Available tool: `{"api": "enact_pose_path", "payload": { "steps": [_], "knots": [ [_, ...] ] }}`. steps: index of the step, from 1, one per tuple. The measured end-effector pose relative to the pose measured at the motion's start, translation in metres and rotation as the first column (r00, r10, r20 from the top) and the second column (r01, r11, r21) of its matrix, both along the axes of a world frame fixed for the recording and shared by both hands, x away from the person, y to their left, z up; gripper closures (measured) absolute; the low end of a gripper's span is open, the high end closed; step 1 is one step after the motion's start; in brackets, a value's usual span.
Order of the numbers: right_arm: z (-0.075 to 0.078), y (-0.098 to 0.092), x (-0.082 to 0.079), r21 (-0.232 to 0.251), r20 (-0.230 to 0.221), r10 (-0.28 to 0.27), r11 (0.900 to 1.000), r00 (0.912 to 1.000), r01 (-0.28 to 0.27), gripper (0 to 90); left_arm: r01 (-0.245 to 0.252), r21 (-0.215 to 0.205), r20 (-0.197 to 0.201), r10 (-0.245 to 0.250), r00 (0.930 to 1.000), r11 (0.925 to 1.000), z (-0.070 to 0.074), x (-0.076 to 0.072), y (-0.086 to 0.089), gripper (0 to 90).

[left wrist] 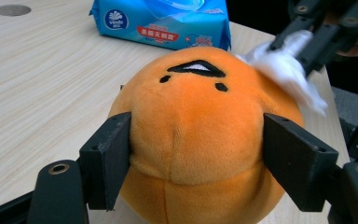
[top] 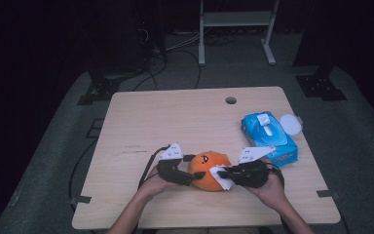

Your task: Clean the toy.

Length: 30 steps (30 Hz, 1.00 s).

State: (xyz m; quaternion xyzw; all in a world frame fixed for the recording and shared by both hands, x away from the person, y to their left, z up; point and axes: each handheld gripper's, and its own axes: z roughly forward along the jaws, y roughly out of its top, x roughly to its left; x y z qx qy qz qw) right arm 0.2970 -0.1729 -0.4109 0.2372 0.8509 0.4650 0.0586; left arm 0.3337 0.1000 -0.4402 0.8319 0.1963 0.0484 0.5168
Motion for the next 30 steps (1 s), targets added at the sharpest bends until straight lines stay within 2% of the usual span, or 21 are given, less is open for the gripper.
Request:
{"api": "enact_pose_path", "payload": {
  "steps": [2, 3, 5, 10, 12, 14, 17, 19, 23, 27, 30],
  "knots": [
    [0.001, 0.006, -0.001, -0.023, 0.020, 0.015, 1.000, 0.9997, -0.015, 82.0, 0.001, -0.005, -0.003, -0.001, 1.0000, 1.0000, -0.002, 0.001, 0.003, 26.7],
    [0.001, 0.005, 0.000, -0.017, 0.022, 0.014, 1.000, 0.9997, -0.013, 82.0, -0.002, -0.014, -0.013, 0.001, 0.9999, 0.9999, -0.003, 0.001, 0.004, 26.7],
    [0.001, -0.002, 0.004, 0.012, 0.010, -0.002, 1.000, 0.9999, 0.002, 82.1, -0.001, -0.022, -0.018, 0.001, 0.9998, 0.9998, -0.004, 0.003, 0.006, 26.1],
    [-0.004, -0.021, 0.012, 0.024, -0.014, -0.064, 0.998, 0.9978, 0.064, 82.1, -0.007, -0.013, -0.026, 0.006, 0.9996, 0.9999, -0.001, 0.001, 0.002, 17.8],
    [-0.006, -0.023, 0.011, 0.025, -0.024, -0.065, 0.998, 0.9976, 0.066, 82.1, 0.002, -0.005, -0.018, -0.002, 0.9998, 1.0000, -0.002, 0.000, 0.000, 18.3],
    [-0.005, -0.018, 0.007, 0.016, -0.014, -0.058, 0.998, 0.9982, 0.059, 82.1, 0.007, -0.007, -0.013, -0.007, 0.9999, 0.9999, -0.003, 0.000, 0.000, 21.9],
    [-0.001, -0.004, 0.001, 0.024, -0.001, -0.007, 1.000, 1.0000, 0.007, 82.0, 0.033, 0.005, 0.021, -0.033, 0.9992, 0.9995, -0.002, -0.003, -0.003, 25.1],
    [0.002, 0.004, -0.001, 0.000, 0.027, 0.008, 1.000, 0.9996, -0.008, 82.1, 0.039, 0.018, 0.038, -0.040, 0.9985, 0.9991, -0.001, -0.005, -0.003, 26.1],
    [0.006, 0.000, 0.005, 0.027, 0.043, -0.033, 0.999, 0.9985, 0.031, 82.1, 0.061, 0.022, 0.058, -0.062, 0.9964, 0.9979, -0.002, -0.006, -0.003, 26.5],
    [0.002, -0.012, 0.012, 0.018, 0.041, -0.088, 0.996, 0.9953, 0.087, 82.1, 0.047, 0.016, 0.034, -0.048, 0.9983, 0.9988, -0.002, -0.004, -0.003, 21.0],
    [-0.003, -0.019, 0.014, 0.013, 0.013, -0.095, 0.995, 0.9954, 0.095, 82.0, 0.025, 0.000, -0.010, -0.025, 0.9996, 0.9997, -0.002, -0.001, -0.002, 13.9]
  ]
}}
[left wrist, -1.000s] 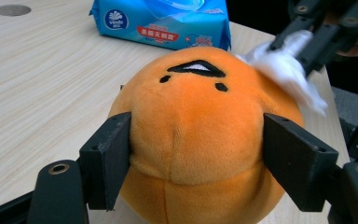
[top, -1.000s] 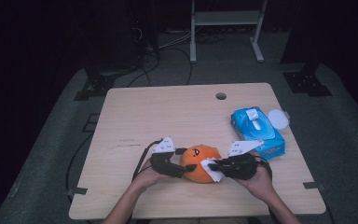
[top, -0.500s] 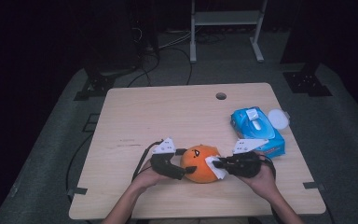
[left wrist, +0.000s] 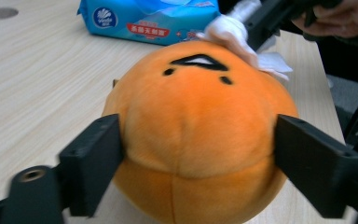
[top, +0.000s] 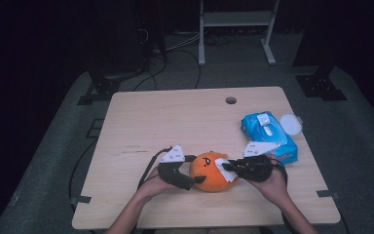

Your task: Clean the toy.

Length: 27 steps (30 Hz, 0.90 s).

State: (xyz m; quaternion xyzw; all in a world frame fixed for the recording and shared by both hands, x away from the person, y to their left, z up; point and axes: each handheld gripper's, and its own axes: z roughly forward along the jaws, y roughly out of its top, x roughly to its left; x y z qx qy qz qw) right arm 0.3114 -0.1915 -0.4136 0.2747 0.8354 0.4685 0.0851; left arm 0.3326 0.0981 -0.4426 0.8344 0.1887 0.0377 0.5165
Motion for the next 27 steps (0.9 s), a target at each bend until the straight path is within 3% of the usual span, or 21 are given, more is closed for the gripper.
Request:
{"api": "enact_pose_path", "payload": {
  "steps": [3, 6, 10, 15, 18, 23, 24, 27],
  "knots": [
    [-0.002, -0.001, -0.003, -0.003, -0.013, 0.008, 1.000, 0.9999, -0.008, 82.1, -0.008, -0.017, -0.056, 0.007, 0.9984, 0.9998, -0.005, 0.002, 0.000, 12.5],
    [0.000, 0.005, -0.009, -0.021, -0.006, 0.027, 0.999, 0.9996, -0.027, 82.0, 0.013, -0.004, -0.027, -0.013, 0.9996, 0.9999, -0.003, 0.001, -0.001, 17.7],
    [0.006, 0.018, -0.014, -0.020, 0.006, 0.080, 0.997, 0.9968, -0.080, 82.1, 0.046, 0.041, 0.043, -0.047, 0.9980, 0.9981, 0.000, -0.005, -0.004, 22.8],
    [0.012, 0.016, -0.006, -0.008, 0.037, 0.052, 0.999, 0.9980, -0.052, 82.1, 0.064, 0.051, 0.066, -0.067, 0.9955, 0.9967, 0.000, -0.007, -0.004, 23.6],
    [0.010, 0.009, -0.002, -0.019, 0.038, 0.021, 1.000, 0.9990, -0.021, 82.0, 0.048, 0.033, 0.035, -0.049, 0.9981, 0.9983, 0.000, -0.005, -0.005, 18.7],
    [0.001, 0.004, -0.005, 0.000, -0.010, 0.029, 1.000, 0.9995, -0.029, 82.1, 0.018, -0.050, -0.061, -0.021, 0.9979, 0.9986, -0.002, -0.001, -0.005, 12.7],
    [0.001, 0.005, -0.009, -0.001, -0.015, 0.039, 0.999, 0.9991, -0.039, 82.1, 0.015, -0.053, -0.060, -0.018, 0.9980, 0.9985, -0.001, -0.001, -0.005, 14.5],
    [0.004, 0.013, -0.017, -0.018, 0.003, 0.066, 0.998, 0.9978, -0.066, 82.1, 0.029, -0.022, -0.005, -0.029, 0.9996, 0.9993, -0.002, -0.005, -0.007, 21.8]
  ]
}}
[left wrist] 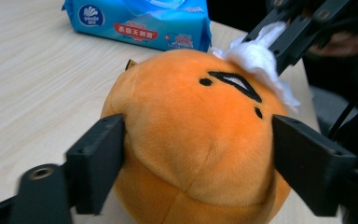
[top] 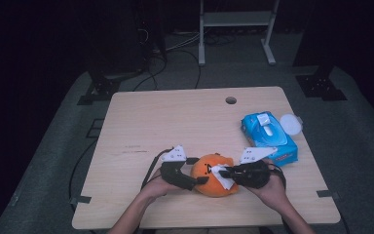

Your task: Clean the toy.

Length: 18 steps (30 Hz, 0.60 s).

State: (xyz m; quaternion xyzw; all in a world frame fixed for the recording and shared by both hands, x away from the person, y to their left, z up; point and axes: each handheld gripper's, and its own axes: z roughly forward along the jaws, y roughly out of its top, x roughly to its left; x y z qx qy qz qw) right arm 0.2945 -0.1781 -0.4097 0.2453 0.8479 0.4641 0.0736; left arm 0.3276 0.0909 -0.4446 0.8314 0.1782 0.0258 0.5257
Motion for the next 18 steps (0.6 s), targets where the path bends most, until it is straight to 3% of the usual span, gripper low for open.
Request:
{"api": "enact_pose_path", "payload": {
  "steps": [5, 7, 9, 12, 14, 16, 18],
  "knots": [
    [0.010, 0.004, 0.006, 0.010, 0.047, -0.007, 1.000, 0.9989, 0.007, 82.1, 0.028, 0.068, 0.116, -0.036, 0.9926, 0.9973, 0.005, -0.010, -0.007, 26.0],
    [0.010, 0.002, 0.010, -0.004, 0.057, -0.025, 1.000, 0.9981, 0.025, 82.1, 0.034, 0.076, 0.135, -0.044, 0.9899, 0.9965, 0.006, -0.012, -0.009, 25.8],
    [0.007, -0.003, 0.012, -0.001, 0.043, -0.033, 0.999, 0.9985, 0.033, 82.1, 0.013, 0.061, 0.112, -0.020, 0.9935, 0.9981, 0.006, -0.010, -0.008, 21.7],
    [0.000, -0.009, 0.011, -0.007, 0.018, -0.043, 0.999, 0.9989, 0.043, 82.2, -0.016, 0.029, 0.024, 0.015, 0.9996, 0.9995, 0.004, -0.004, -0.007, 11.4],
    [0.000, -0.011, 0.007, -0.005, 0.008, -0.043, 0.999, 0.9990, 0.043, 82.2, -0.008, 0.013, -0.011, 0.008, 0.9999, 0.9999, 0.000, -0.003, -0.008, 10.8],
    [0.002, -0.010, 0.003, -0.011, 0.017, -0.039, 0.999, 0.9991, 0.040, 82.2, 0.005, 0.023, 0.016, -0.005, 0.9999, 0.9997, 0.000, -0.005, -0.010, 15.4],
    [0.006, -0.003, -0.001, -0.004, 0.027, -0.018, 1.000, 0.9995, 0.019, 82.2, 0.020, 0.055, 0.067, -0.024, 0.9975, 0.9983, 0.004, -0.009, -0.011, 20.7]
  ]
}}
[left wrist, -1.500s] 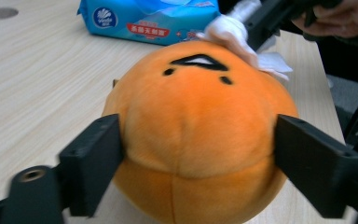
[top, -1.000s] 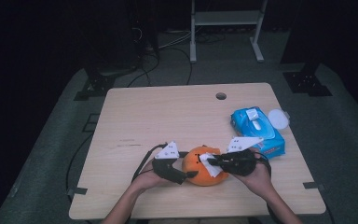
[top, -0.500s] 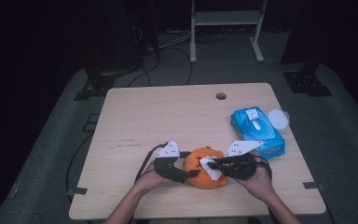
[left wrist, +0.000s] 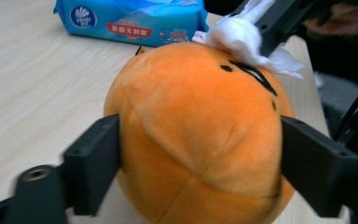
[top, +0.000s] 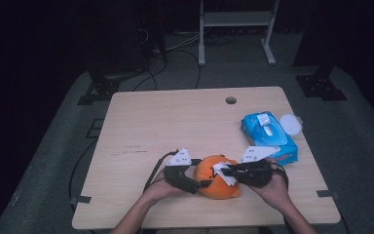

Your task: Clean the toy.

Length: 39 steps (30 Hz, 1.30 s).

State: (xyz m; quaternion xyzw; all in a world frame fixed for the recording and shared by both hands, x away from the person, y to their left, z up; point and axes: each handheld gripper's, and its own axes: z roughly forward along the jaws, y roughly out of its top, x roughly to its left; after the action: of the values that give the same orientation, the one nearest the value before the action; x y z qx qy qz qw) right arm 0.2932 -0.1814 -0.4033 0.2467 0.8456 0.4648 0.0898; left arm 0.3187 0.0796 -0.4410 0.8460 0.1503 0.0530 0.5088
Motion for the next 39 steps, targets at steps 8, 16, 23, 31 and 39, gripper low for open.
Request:
{"api": "enact_pose_path", "payload": {
  "steps": [8, 16, 23, 31, 39],
  "knots": [
    [0.014, 0.016, -0.001, -0.020, 0.062, 0.038, 0.999, 0.9973, -0.037, 82.1, 0.054, 0.070, 0.141, -0.063, 0.9880, 0.9961, 0.004, -0.013, -0.006, 24.7],
    [0.002, -0.008, 0.002, -0.015, 0.014, -0.017, 1.000, 0.9998, 0.017, 82.2, 0.011, -0.001, 0.030, -0.011, 0.9995, 0.9999, 0.000, -0.004, -0.006, 16.1],
    [0.013, 0.019, -0.010, -0.007, 0.040, 0.087, 0.996, 0.9954, -0.087, 82.1, 0.096, 0.100, 0.238, -0.118, 0.9640, 0.9903, 0.005, -0.024, -0.013, 23.8],
    [0.009, -0.005, 0.004, -0.047, 0.042, 0.016, 0.999, 0.9990, -0.014, 82.2, 0.056, -0.040, 0.024, -0.055, 0.9982, 0.9976, 0.006, -0.012, -0.011, 12.8],
    [0.016, 0.009, -0.009, -0.006, 0.036, 0.078, 0.997, 0.9963, -0.078, 82.1, 0.057, 0.006, 0.072, -0.058, 0.9957, 0.9983, 0.011, -0.020, -0.022, 22.8]
  ]
}}
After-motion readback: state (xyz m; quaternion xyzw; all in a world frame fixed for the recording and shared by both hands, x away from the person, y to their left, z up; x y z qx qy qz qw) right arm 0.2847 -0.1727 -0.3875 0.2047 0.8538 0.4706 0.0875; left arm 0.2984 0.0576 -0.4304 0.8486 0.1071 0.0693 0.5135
